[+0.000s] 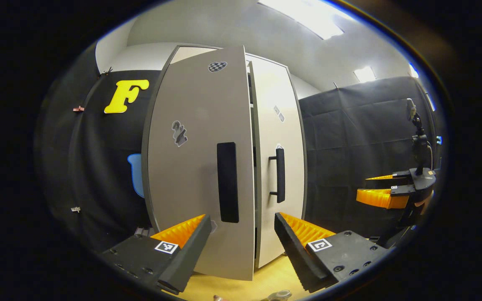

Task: Grasp the bottle in the cabinet with the left hand and place it on the coaster, then close the right door with the right hand and the left door with the left hand.

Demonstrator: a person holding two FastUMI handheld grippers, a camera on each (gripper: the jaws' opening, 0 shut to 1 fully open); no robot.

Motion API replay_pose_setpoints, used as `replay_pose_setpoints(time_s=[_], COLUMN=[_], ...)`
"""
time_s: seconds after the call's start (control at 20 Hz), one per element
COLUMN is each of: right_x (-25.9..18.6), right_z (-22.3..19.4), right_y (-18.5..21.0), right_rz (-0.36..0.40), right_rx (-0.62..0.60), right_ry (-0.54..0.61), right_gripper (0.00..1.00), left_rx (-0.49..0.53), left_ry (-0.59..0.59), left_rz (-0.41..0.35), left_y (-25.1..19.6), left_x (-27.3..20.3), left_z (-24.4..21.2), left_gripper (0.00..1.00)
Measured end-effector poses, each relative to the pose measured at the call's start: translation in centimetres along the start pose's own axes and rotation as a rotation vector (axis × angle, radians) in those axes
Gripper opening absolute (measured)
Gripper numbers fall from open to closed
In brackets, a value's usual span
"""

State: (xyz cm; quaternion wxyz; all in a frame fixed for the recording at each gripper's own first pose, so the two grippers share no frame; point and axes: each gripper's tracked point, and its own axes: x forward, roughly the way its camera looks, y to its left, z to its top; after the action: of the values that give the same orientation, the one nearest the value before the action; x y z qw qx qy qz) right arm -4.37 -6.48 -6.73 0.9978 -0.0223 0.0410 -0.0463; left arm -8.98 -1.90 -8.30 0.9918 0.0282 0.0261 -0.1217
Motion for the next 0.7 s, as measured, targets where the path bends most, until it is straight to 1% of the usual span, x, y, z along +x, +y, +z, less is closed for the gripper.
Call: replay_pose_setpoints(time_s=[0.15,0.3,0.55,0.65,0.7], right_x=[-0.1,-0.6,-0.6,-0.5,-0.6], right_z=[0.2,0.4,0.3,0.4,0.5], right_y=[0.0,-0.1,-0.5,-1.1,-1.3], right_rz=[0.01,0.015,0.021,0.004,-0.002], right_rx=[0.01,0.014,0.033,0.021,0.011], right_ry=[-0.003,-0.012,-0.002,-0.006,-0.011], right_gripper=[0.98,0.98,0.98,0.98,0.98], left_rx=[-0.033,-0.082,-0.068,-0.073,-0.067], left_ry=[0.005,0.007,0.027,0.032,0.035], left_rz=[0.028,0.08,0.162,0.192,0.221], left_y=[-0.2,0.3,0.5,0.5,0.8], left_x=[-0.6,-1.6,-3.2,-4.0,-4.6], left_z=[-0.1,-0.1,-0.5,-0.4,-0.4], left_gripper=[0.96,0.96,0.96,0.96,0.96])
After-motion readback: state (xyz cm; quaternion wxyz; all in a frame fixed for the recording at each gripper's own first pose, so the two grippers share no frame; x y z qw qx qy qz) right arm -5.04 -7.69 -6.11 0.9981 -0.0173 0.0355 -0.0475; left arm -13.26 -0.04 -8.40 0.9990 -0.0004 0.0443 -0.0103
